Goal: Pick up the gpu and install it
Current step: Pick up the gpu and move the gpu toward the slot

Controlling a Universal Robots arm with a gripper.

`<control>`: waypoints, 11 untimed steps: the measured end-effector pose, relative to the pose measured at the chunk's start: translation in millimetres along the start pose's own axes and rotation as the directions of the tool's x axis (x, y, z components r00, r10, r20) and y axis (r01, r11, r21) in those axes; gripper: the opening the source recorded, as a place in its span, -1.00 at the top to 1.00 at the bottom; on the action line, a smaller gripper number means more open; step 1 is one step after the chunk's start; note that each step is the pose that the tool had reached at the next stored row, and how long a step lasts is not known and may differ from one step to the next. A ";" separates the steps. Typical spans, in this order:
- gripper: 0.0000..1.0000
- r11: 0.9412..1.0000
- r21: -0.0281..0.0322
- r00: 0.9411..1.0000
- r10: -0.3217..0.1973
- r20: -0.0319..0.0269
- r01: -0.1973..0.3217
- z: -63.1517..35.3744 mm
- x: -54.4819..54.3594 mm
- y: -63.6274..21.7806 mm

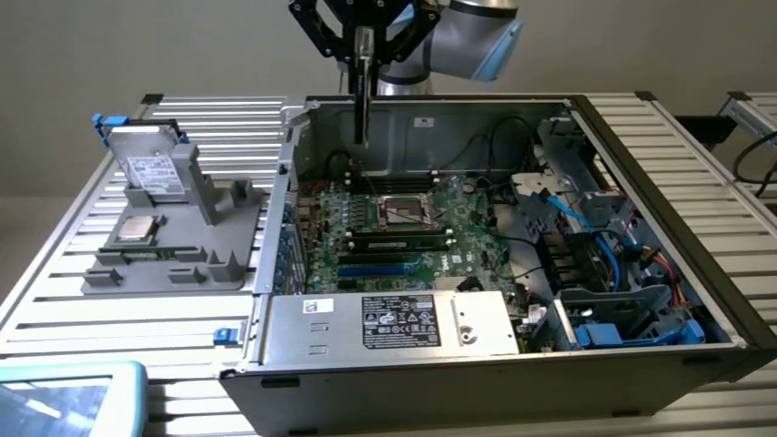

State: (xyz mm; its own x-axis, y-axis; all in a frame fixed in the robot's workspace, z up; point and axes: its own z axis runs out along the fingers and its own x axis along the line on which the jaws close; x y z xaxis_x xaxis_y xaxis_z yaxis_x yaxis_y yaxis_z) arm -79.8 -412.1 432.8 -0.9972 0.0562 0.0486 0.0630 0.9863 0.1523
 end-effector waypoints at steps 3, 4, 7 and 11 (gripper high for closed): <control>0.47 1.000 -0.004 1.000 0.000 -0.002 0.000 -0.8 -8.4 -2.5; 0.47 1.000 -0.005 1.000 0.000 -0.003 0.000 -1.1 -11.2 -3.4; 0.47 1.000 -0.009 1.000 0.000 -0.005 0.000 -1.9 -19.2 -6.2; 0.47 1.000 -0.012 1.000 0.001 -0.008 -0.001 -2.8 -28.3 -9.1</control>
State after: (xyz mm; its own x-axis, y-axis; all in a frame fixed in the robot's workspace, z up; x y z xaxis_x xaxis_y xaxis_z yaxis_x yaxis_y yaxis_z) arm -52.1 -423.1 432.8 -0.9968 0.0555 0.0571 0.0642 0.9844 0.1638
